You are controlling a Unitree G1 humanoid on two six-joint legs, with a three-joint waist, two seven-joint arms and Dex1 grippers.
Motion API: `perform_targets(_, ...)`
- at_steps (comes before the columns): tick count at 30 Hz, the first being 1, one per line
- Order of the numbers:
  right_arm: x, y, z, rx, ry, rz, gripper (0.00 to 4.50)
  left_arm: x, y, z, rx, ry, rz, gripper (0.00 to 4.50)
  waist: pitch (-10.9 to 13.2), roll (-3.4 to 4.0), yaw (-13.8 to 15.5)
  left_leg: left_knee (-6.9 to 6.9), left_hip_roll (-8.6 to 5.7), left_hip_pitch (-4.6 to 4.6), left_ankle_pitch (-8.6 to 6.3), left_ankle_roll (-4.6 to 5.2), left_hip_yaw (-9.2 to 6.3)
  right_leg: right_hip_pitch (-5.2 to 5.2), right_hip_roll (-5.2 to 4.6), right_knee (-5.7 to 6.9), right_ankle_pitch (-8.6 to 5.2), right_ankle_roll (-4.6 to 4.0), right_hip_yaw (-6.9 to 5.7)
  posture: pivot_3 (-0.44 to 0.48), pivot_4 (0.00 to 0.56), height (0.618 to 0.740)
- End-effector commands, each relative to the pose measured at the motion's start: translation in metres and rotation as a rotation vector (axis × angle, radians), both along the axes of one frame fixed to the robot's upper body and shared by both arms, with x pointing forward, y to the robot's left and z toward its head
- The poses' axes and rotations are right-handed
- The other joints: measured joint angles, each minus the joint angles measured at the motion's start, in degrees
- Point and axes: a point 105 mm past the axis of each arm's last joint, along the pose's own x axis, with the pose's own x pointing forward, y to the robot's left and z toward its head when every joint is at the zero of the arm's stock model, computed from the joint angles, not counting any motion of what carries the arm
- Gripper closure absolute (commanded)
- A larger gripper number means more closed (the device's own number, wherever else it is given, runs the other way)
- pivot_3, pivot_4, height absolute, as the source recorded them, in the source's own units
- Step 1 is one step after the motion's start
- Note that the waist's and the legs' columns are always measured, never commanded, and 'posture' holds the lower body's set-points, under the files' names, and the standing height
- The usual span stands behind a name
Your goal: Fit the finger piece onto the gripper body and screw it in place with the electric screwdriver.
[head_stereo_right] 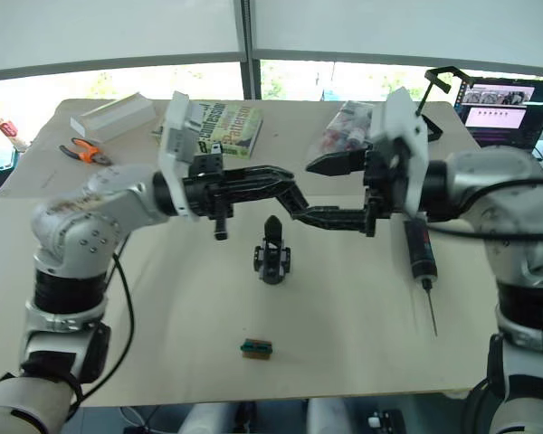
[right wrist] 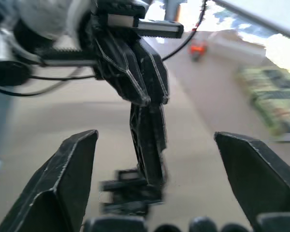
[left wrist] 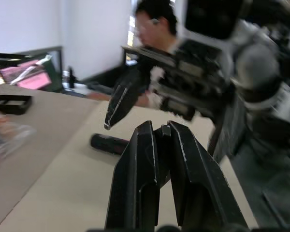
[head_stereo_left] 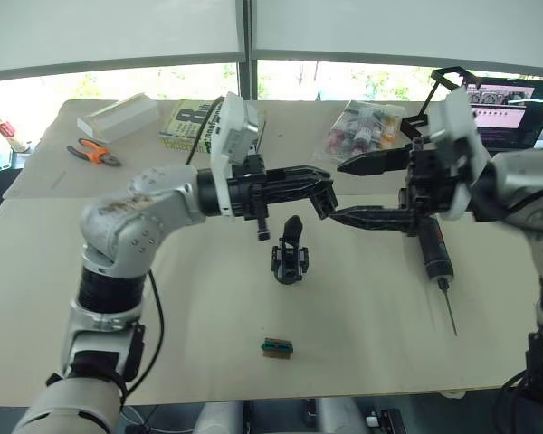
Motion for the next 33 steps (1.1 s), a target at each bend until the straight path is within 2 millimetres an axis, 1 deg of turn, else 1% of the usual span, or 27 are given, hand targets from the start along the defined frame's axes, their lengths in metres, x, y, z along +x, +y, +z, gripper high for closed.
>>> perform_targets(1, -0.017, 0.004, -0.003, -0.046, 0.204, 0.162, 0.26, -0.016, 0.000, 0.005, 0.081, -0.024, -0.179, 4.50, 0.0, 0.00, 0.0, -0.01, 0.00, 0.00, 0.00, 0.00, 0.01, 0.00, 0.00, -0.01, 0.00, 0.00, 0.00, 0.000, 0.150, 0.740)
perform_targets(3, -0.018, 0.010, -0.007, -0.072, 0.266, 0.208, 0.26, -0.015, -0.001, 0.007, 0.111, -0.041, -0.211, 4.50, 0.0, 0.00, 0.0, -0.01, -0.01, -0.03, -0.01, 0.01, 0.01, -0.02, -0.01, -0.02, -0.01, 0.01, 0.00, 0.000, 0.150, 0.740)
perform_targets(5, -0.014, 0.015, -0.010, -0.078, 0.286, 0.210, 0.26, -0.012, -0.003, 0.009, 0.112, -0.037, -0.218, 4.50, 0.0, 0.00, 0.0, 0.01, -0.02, -0.05, -0.01, 0.02, 0.01, -0.03, -0.03, -0.02, -0.01, 0.02, 0.00, 0.000, 0.150, 0.740)
perform_targets(6, -0.012, 0.017, -0.011, -0.079, 0.282, 0.208, 0.50, -0.010, -0.004, 0.010, 0.106, -0.035, -0.215, 4.50, 0.0, 0.00, 0.1, 0.03, -0.02, -0.07, -0.01, 0.02, 0.01, -0.02, -0.03, -0.02, -0.01, 0.02, 0.00, 0.000, 0.150, 0.740)
perform_targets(9, -0.010, 0.018, -0.016, -0.087, 0.275, 0.211, 1.46, -0.008, -0.006, 0.013, 0.089, -0.035, -0.202, 4.50, 0.0, -0.01, 0.2, 0.05, -0.02, -0.10, -0.01, 0.02, 0.00, -0.05, -0.07, -0.02, -0.01, 0.04, -0.01, 0.000, 0.150, 0.740)
perform_targets(12, -0.006, 0.020, -0.012, -0.052, 0.262, 0.186, 2.50, -0.009, -0.005, 0.016, 0.066, 0.001, -0.196, 4.50, 0.0, -0.01, 0.1, 0.08, -0.02, -0.18, -0.01, 0.03, 0.00, -0.10, -0.08, -0.02, -0.01, 0.05, -0.02, 0.000, 0.150, 0.740)
perform_targets(18, -0.003, 0.023, -0.006, 0.005, 0.254, 0.176, 2.50, -0.009, -0.005, 0.016, 0.054, 0.017, -0.179, 4.50, 0.0, 0.00, 0.1, 0.08, 0.03, -0.16, 0.01, -0.01, 0.00, -0.12, -0.06, 0.04, -0.01, 0.05, -0.03, 0.000, 0.150, 0.740)
perform_targets(23, -0.004, 0.026, -0.006, 0.014, 0.253, 0.176, 2.50, -0.009, -0.007, 0.016, 0.044, 0.022, -0.173, 4.50, 0.0, -0.01, 0.1, 0.11, 0.01, -0.17, 0.01, -0.01, 0.00, -0.12, -0.07, 0.04, 0.00, 0.05, -0.03, 0.000, 0.150, 0.740)
perform_targets(33, -0.006, 0.027, -0.005, 0.021, 0.256, 0.178, 2.50, -0.007, -0.007, 0.008, 0.055, 0.027, -0.164, 4.50, 0.0, 0.00, 0.1, 0.10, 0.01, -0.16, 0.01, -0.01, 0.00, -0.12, -0.06, 0.05, 0.00, 0.05, -0.03, 0.000, 0.150, 0.740)
